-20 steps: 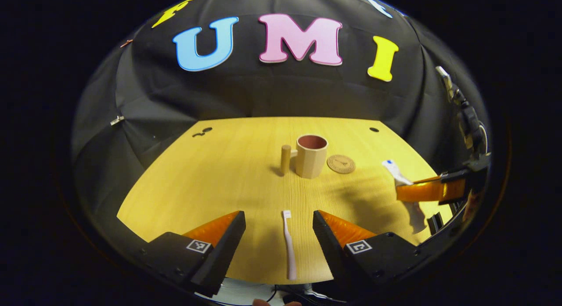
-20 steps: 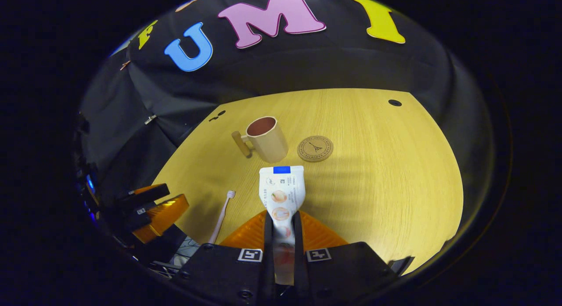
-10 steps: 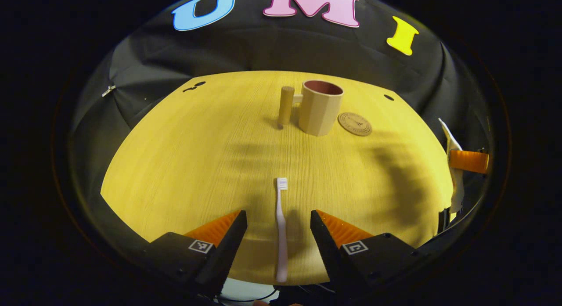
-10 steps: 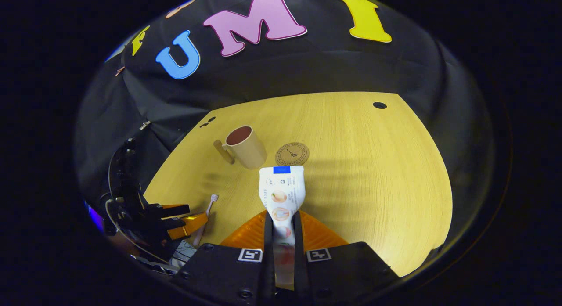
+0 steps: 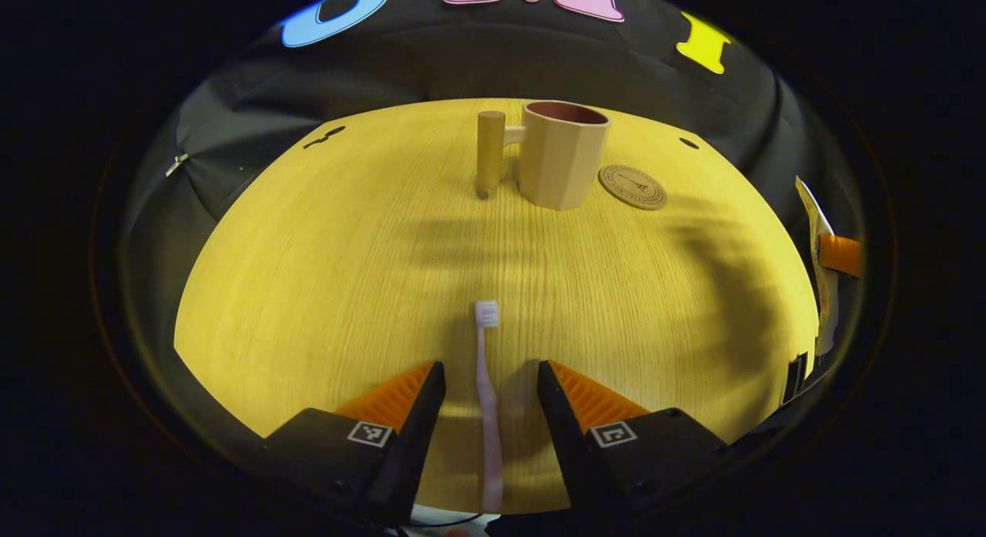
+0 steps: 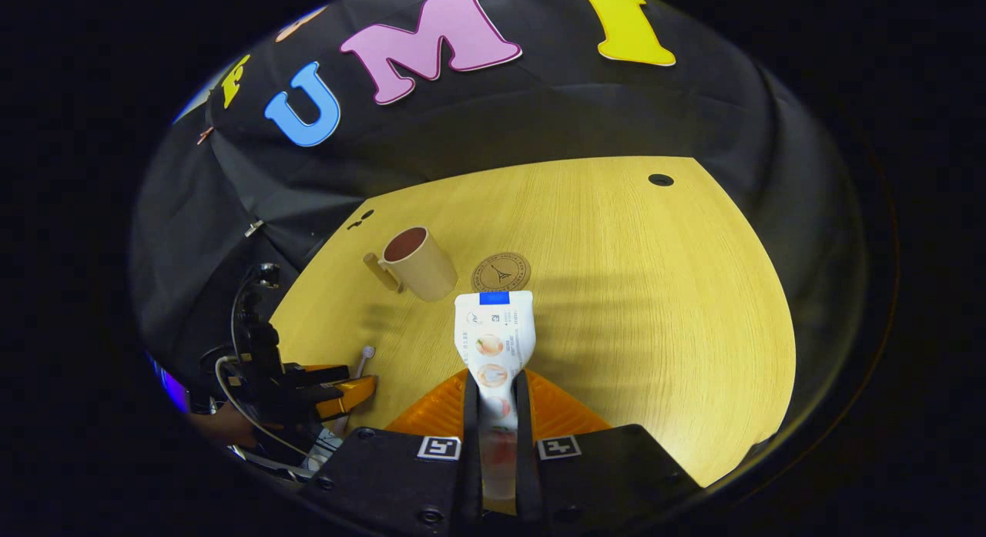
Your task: Put the toothbrush and toothpaste on the desktop into the cup, then pick up the cup and place it on the coaster on the desktop.
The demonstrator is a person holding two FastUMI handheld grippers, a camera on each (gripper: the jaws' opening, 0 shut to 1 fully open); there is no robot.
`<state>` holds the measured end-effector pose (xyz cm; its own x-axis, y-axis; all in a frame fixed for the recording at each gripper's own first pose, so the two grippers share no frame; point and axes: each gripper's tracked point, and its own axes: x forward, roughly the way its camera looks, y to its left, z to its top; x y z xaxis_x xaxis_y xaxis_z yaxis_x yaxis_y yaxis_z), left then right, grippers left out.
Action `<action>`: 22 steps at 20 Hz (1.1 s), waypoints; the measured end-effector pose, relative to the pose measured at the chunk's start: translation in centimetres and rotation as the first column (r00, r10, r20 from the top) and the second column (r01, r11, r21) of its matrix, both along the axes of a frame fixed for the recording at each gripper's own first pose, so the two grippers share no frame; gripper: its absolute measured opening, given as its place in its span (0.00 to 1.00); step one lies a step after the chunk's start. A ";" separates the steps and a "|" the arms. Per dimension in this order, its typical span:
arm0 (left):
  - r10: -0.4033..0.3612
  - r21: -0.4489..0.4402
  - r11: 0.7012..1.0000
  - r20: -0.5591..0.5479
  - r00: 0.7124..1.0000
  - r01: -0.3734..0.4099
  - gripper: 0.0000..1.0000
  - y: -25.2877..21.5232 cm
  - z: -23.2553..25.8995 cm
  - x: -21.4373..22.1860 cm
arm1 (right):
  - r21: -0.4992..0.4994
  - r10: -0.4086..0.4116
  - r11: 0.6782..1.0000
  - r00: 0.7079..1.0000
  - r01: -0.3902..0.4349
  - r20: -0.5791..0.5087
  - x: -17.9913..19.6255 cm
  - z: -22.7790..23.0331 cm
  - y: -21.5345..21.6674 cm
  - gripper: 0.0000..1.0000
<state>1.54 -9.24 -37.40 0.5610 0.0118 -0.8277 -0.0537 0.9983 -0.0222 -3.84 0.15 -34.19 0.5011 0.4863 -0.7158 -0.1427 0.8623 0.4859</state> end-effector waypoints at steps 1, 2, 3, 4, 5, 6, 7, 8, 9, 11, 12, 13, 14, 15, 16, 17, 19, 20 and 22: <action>-0.022 0.005 1.000 0.008 1.000 0.022 0.78 0.1 0.3 0.0 | 0.006 -0.004 1.000 1.000 0.004 -0.001 0.1 -0.1 -0.2 0.21; -0.030 0.005 1.000 0.004 1.000 0.030 0.77 0.1 0.4 -0.1 | 0.014 -0.010 1.000 1.000 0.010 -0.002 0.2 -0.1 -0.3 0.21; -0.032 0.003 0.999 0.011 0.999 0.032 0.77 0.2 0.2 0.1 | 0.026 -0.018 1.000 1.000 0.018 -0.004 0.3 -0.1 -0.3 0.21; -0.039 0.008 0.999 0.009 0.999 0.039 0.71 0.3 0.4 0.0 | 0.036 -0.025 0.999 1.000 0.026 -0.008 0.3 -0.2 -0.4 0.21; -0.032 0.025 0.999 0.007 0.999 0.032 0.68 0.9 0.4 0.2 | 0.042 -0.032 0.999 0.999 0.032 -0.011 0.3 -0.3 -0.6 0.21; -0.020 0.029 0.999 0.009 1.000 0.019 0.51 1.2 0.2 0.2 | 0.046 -0.041 0.998 0.999 0.041 -0.010 0.4 -0.3 -0.9 0.21; -0.018 0.033 0.999 0.005 1.000 0.018 0.35 1.3 0.0 0.2 | 0.049 -0.048 0.998 0.999 0.048 -0.008 0.4 -0.2 -0.9 0.21; -0.027 0.033 0.999 -0.003 1.000 0.027 0.18 1.3 0.3 0.0 | 0.050 -0.054 0.997 0.999 0.054 -0.005 0.4 -0.1 -1.0 0.21; -0.041 0.036 0.998 -0.024 0.999 0.042 0.13 1.2 0.0 0.1 | 0.049 -0.061 0.997 0.998 0.061 -0.001 0.3 -0.2 -1.1 0.21; -0.077 0.045 0.996 -0.068 0.995 0.080 0.08 1.2 0.0 0.3 | 0.046 -0.081 0.996 0.997 0.081 0.001 0.2 0.0 -1.4 0.21; -0.084 0.042 0.995 -0.074 0.994 0.088 0.07 1.2 0.2 0.5 | 0.048 -0.096 0.994 0.995 0.096 0.003 0.2 0.2 -1.5 0.21; -0.085 0.028 0.996 -0.069 0.994 0.087 0.07 1.2 0.2 0.6 | 0.051 -0.110 0.993 0.994 0.110 0.006 0.2 0.4 -1.5 0.21; -0.088 0.009 0.996 -0.056 0.995 0.088 0.06 1.2 0.3 0.8 | 0.051 -0.124 0.991 0.992 0.123 0.011 0.3 0.6 -1.4 0.21; -0.097 -0.016 0.995 -0.045 0.994 0.096 0.07 1.2 0.4 0.6 | 0.053 -0.135 0.990 0.991 0.134 0.015 0.3 0.9 -1.3 0.21; -0.112 -0.041 0.993 -0.030 0.993 0.111 0.06 1.1 0.6 0.5 | 0.061 -0.149 0.987 0.989 0.147 0.024 0.4 1.4 -1.1 0.21; -0.126 -0.059 0.990 -0.011 0.992 0.125 0.06 1.0 0.7 0.5 | 0.073 -0.161 0.985 0.986 0.158 0.038 0.6 2.1 -0.7 0.21; -0.153 -0.096 0.983 0.036 0.988 0.155 0.06 0.9 1.8 0.5 | 0.093 -0.179 0.981 0.981 0.172 0.075 1.2 3.4 0.0 0.21; -0.163 -0.111 0.979 0.059 0.985 0.168 0.06 1.0 2.6 0.4 | 0.102 -0.189 0.978 0.978 0.179 0.090 1.5 4.0 0.4 0.21; -0.171 -0.139 0.973 0.105 0.980 0.185 0.06 1.4 4.6 0.3 | 0.128 -0.205 0.974 0.971 0.189 0.125 2.1 5.7 1.9 0.21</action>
